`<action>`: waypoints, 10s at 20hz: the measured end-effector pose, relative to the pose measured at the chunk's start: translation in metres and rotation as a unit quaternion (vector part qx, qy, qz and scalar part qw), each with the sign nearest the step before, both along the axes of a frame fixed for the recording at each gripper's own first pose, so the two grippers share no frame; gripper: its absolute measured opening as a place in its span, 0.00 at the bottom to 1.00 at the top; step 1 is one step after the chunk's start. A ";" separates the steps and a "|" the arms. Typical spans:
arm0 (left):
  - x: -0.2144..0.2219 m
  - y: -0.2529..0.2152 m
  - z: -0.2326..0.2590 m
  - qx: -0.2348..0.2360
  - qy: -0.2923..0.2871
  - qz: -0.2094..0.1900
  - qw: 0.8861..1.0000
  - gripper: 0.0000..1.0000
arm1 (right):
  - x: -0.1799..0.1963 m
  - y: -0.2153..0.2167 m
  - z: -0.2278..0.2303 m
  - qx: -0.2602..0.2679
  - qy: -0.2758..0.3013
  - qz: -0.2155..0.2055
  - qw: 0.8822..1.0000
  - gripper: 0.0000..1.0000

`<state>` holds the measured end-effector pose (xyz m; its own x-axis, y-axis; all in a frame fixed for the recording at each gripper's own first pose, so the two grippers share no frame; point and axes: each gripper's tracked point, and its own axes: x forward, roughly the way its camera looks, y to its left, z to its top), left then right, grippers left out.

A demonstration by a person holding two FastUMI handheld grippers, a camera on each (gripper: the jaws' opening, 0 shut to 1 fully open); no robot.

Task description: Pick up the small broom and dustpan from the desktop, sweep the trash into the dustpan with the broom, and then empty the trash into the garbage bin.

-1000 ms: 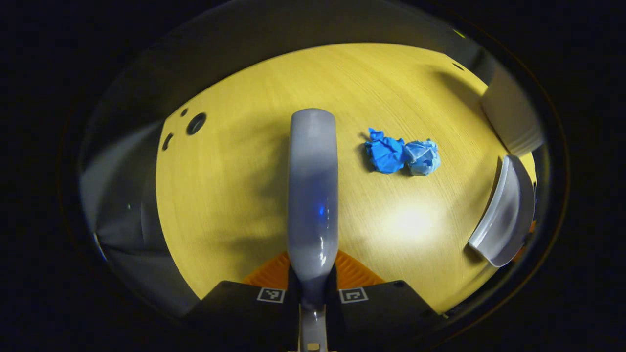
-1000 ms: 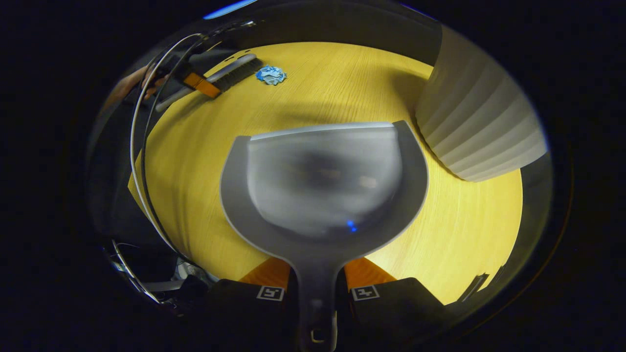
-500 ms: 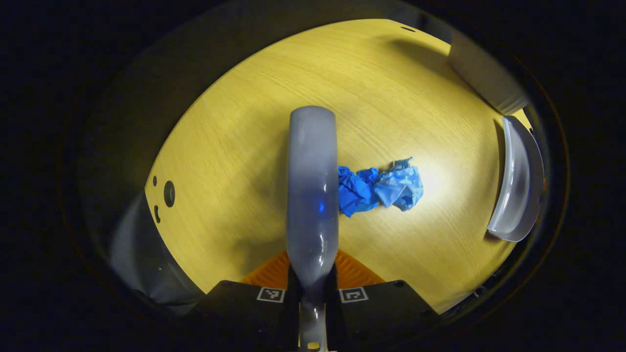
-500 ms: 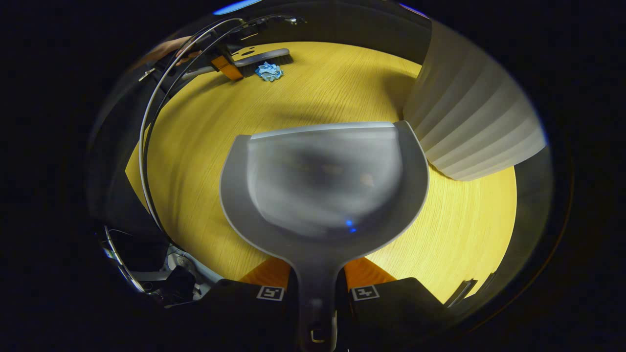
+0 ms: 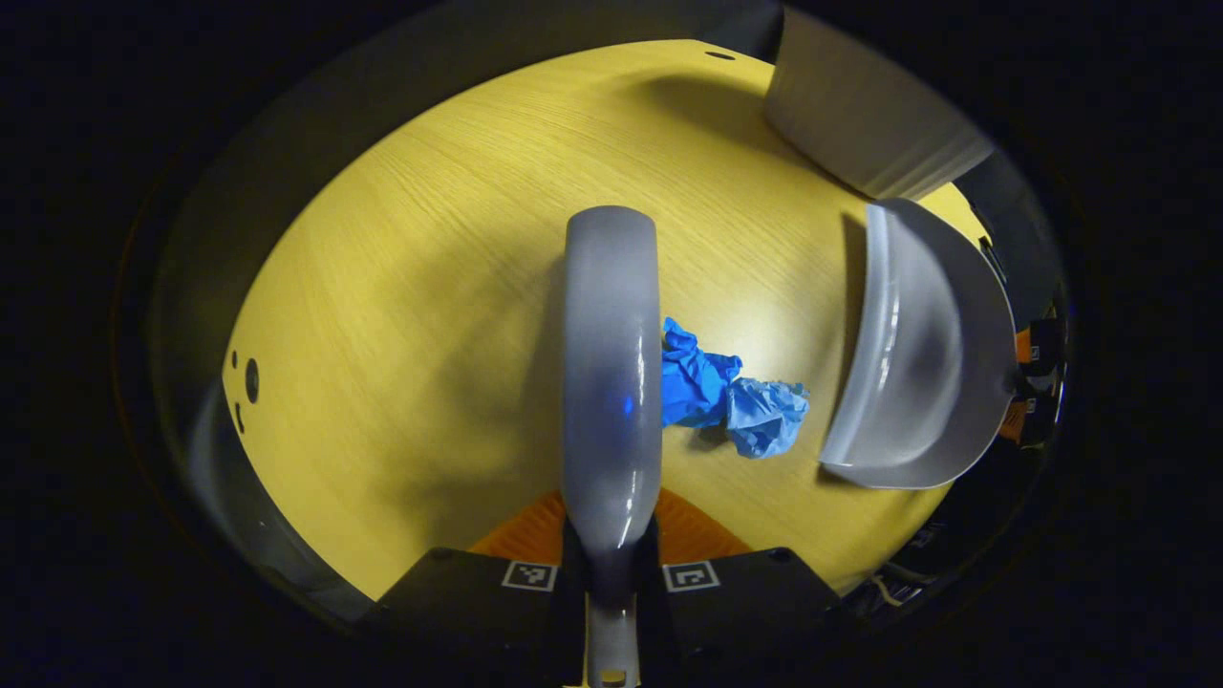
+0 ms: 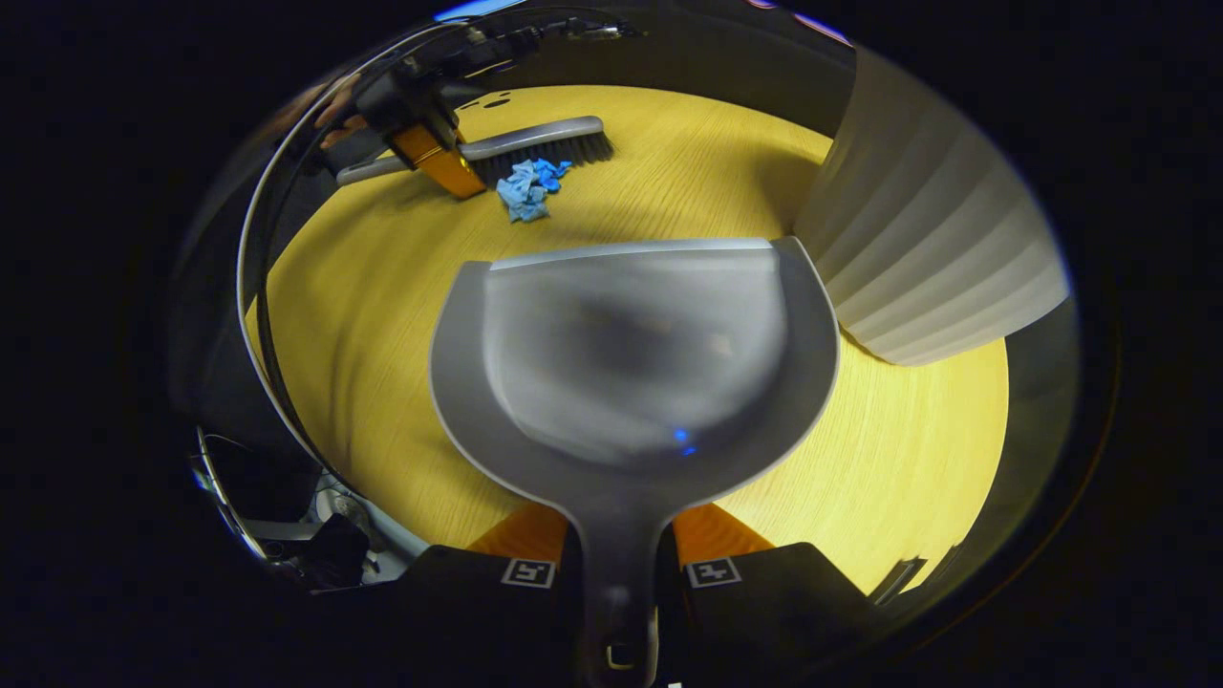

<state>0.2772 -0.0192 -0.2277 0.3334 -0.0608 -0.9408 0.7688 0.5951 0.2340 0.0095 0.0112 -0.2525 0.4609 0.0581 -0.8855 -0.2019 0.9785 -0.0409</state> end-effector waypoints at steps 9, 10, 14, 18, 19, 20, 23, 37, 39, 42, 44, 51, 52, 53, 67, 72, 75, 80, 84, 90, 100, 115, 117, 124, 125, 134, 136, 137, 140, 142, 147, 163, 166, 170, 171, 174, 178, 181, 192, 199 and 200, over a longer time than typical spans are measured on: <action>-0.093 -0.058 -0.025 -0.049 0.078 0.010 0.996 0.26 | 0.000 -0.002 0.000 0.014 0.002 -0.001 1.000 0.35; -0.095 -0.056 -0.021 -0.045 0.074 0.004 0.996 0.26 | 0.000 -0.003 0.001 0.014 0.003 0.001 1.000 0.35; -0.124 -0.062 -0.016 -0.060 0.106 -0.017 0.992 0.26 | 0.002 0.001 0.000 0.017 -0.002 -0.010 1.000 0.35; -0.146 -0.068 -0.014 -0.065 0.109 -0.025 0.992 0.26 | 0.001 0.002 0.002 0.027 -0.002 -0.025 0.999 0.35; -0.148 -0.066 -0.008 -0.074 0.102 -0.020 0.992 0.26 | 0.002 0.003 0.002 0.030 0.000 -0.031 0.999 0.35; -0.148 -0.064 -0.002 -0.086 0.092 -0.012 0.992 0.26 | 0.002 0.002 0.003 0.034 0.002 -0.039 0.999 0.35; -0.148 -0.049 0.010 -0.116 0.062 0.023 0.991 0.26 | 0.005 0.003 0.007 0.051 0.002 -0.066 0.997 0.35; -0.195 0.006 -0.024 -0.178 0.002 0.127 0.976 0.26 | -0.071 -0.075 0.130 0.009 -0.009 -0.105 0.994 0.35; -0.202 0.014 -0.031 -0.183 0.005 0.140 0.973 0.26 | -0.093 -0.092 0.157 -0.005 0.002 -0.107 0.994 0.34; -0.214 0.025 -0.041 -0.194 0.013 0.157 0.968 0.26 | -0.098 -0.103 0.194 -0.022 0.015 -0.107 0.994 0.34; -0.215 0.027 -0.049 -0.193 0.012 0.158 0.968 0.26 | -0.088 -0.114 0.214 -0.044 0.004 -0.104 0.994 0.35; -0.216 0.021 -0.052 -0.217 0.007 0.183 0.959 0.26 | -0.022 -0.155 0.283 -0.049 -0.050 -0.141 0.988 0.35; -0.216 0.021 -0.052 -0.220 0.005 0.188 0.957 0.26 | -0.009 -0.162 0.289 -0.051 -0.057 -0.145 0.986 0.35; -0.217 0.020 -0.052 -0.223 0.002 0.195 0.955 0.26 | 0.002 -0.169 0.292 -0.056 -0.063 -0.146 0.986 0.35; -0.221 0.006 -0.043 -0.286 -0.022 0.244 0.927 0.29 | 0.149 -0.249 0.300 -0.361 -0.115 0.005 0.925 0.34; -0.228 0.010 -0.044 -0.277 -0.024 0.240 0.930 0.26 | 0.159 -0.263 0.317 -0.450 -0.141 0.070 0.879 0.34; -0.234 0.009 -0.044 -0.280 -0.018 0.240 0.929 0.26 | 0.165 -0.263 0.328 -0.521 -0.153 0.111 0.833 0.35; -0.233 0.013 -0.037 -0.273 -0.024 0.242 0.931 0.29 | 0.175 -0.271 0.332 -0.583 -0.154 0.136 0.786 0.34; -0.227 0.011 -0.025 -0.285 -0.022 0.243 0.927 0.26 | 0.191 -0.266 0.332 -0.639 -0.162 0.195 0.726 0.34; -0.220 0.012 -0.013 -0.282 -0.024 0.232 0.931 0.29 | 0.189 -0.271 0.326 -0.640 -0.161 0.190 0.727 0.34; -0.205 0.008 -0.003 -0.278 -0.050 0.255 0.925 0.26 | 0.161 -0.298 0.326 -0.509 -0.172 0.018 0.843 0.35; -0.201 0.004 0.006 -0.286 -0.089 0.295 0.907 0.26 | 0.142 -0.286 0.318 -0.156 -0.284 -0.240 0.915 0.34; -0.200 0.005 0.006 -0.278 -0.105 0.298 0.907 0.26 | 0.141 -0.285 0.316 -0.119 -0.294 -0.250 0.915 0.34; -0.200 0.004 -0.001 -0.270 -0.105 0.309 0.906 0.26 | 0.147 -0.269 0.338 0.014 -0.307 -0.259 0.916 0.34; -0.201 0.005 -0.003 -0.269 -0.105 0.313 0.905 0.26 | 0.146 -0.265 0.343 0.027 -0.304 -0.253 0.918 0.34; -0.204 0.023 -0.016 -0.245 -0.112 0.336 0.902 0.26 | 0.152 -0.251 0.322 0.106 -0.218 -0.153 0.958 0.34; -0.198 0.028 -0.017 -0.238 -0.113 0.339 0.903 0.26 | 0.145 -0.248 0.314 0.120 -0.186 -0.137 0.966 0.34; -0.191 0.032 -0.016 -0.236 -0.114 0.339 0.904 0.26 | 0.145 -0.247 0.313 0.131 -0.172 -0.132 0.967 0.34; -0.174 0.036 -0.015 -0.225 -0.118 0.338 0.906 0.24 | 0.150 -0.252 0.294 0.155 -0.126 -0.125 0.972 0.34; -0.167 0.037 -0.015 -0.222 -0.113 0.342 0.906 0.29 | 0.154 -0.254 0.291 0.154 -0.114 -0.119 0.974 0.35; -0.147 0.039 -0.025 -0.210 -0.101 0.349 0.908 0.26 | 0.166 -0.242 0.271 0.150 -0.093 -0.089 0.980 0.35; -0.140 0.042 -0.020 -0.143 -0.081 0.332 0.929 0.28 | 0.167 -0.258 0.176 0.137 -0.004 -0.150 0.979 0.37; -0.138 0.042 -0.019 -0.137 -0.077 0.332 0.930 0.30 | 0.169 -0.256 0.178 0.143 -0.002 -0.151 0.978 0.38; -0.137 0.040 -0.018 -0.138 -0.083 0.340 0.926 0.34 | 0.168 -0.250 0.184 0.161 -0.006 -0.149 0.976 0.41; -0.138 0.039 -0.017 -0.142 -0.082 0.341 0.926 0.36 | 0.169 -0.248 0.185 0.163 -0.006 -0.148 0.975 0.57; -0.136 0.037 -0.010 -0.148 -0.096 0.338 0.924 0.55 | 0.170 -0.247 0.194 0.175 -0.018 -0.152 0.973 0.85; -0.138 0.036 0.006 -0.146 -0.124 0.323 0.927 1.00 | 0.168 -0.258 0.211 0.172 -0.043 -0.161 0.971 0.99; -0.148 0.030 0.029 -0.158 -0.152 0.320 0.922 0.98 | 0.164 -0.272 0.238 0.156 -0.080 -0.156 0.972 0.99; -0.202 0.012 0.164 -0.272 -0.337 0.294 0.852 0.97 | 0.144 -0.313 0.388 0.120 -0.277 -0.142 0.943 0.99; -0.241 0.020 0.203 -0.320 -0.458 0.299 0.774 0.97 | 0.118 -0.308 0.437 0.099 -0.377 -0.098 0.916 0.99; -0.248 0.019 0.205 -0.327 -0.464 0.300 0.767 0.97 | 0.113 -0.307 0.437 0.098 -0.380 -0.093 0.915 0.99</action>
<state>0.0296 -0.0004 -0.0224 0.9933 0.0084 -0.1149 -0.0065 0.9998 0.0164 0.1227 -0.2963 0.1849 0.9571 0.0392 -0.2871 -0.0166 0.9966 0.0806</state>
